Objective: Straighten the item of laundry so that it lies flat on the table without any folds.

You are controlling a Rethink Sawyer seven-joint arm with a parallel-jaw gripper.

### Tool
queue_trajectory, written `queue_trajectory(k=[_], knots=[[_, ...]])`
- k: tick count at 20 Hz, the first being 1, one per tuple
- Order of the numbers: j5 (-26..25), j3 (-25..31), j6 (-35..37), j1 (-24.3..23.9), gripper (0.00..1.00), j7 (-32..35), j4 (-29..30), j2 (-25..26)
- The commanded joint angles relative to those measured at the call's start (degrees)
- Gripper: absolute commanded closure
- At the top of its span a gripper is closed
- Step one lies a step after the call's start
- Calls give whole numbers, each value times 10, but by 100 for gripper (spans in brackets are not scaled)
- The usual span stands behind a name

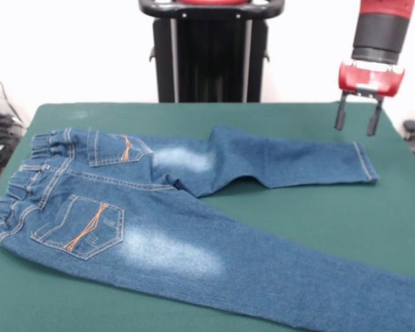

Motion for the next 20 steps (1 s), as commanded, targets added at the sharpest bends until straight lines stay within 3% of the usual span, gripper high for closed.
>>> queue_trajectory(k=[1,20], knots=[[39,57,37,4,0,-3,-66,55],[61,40,34,5,0,1,-147,142]])
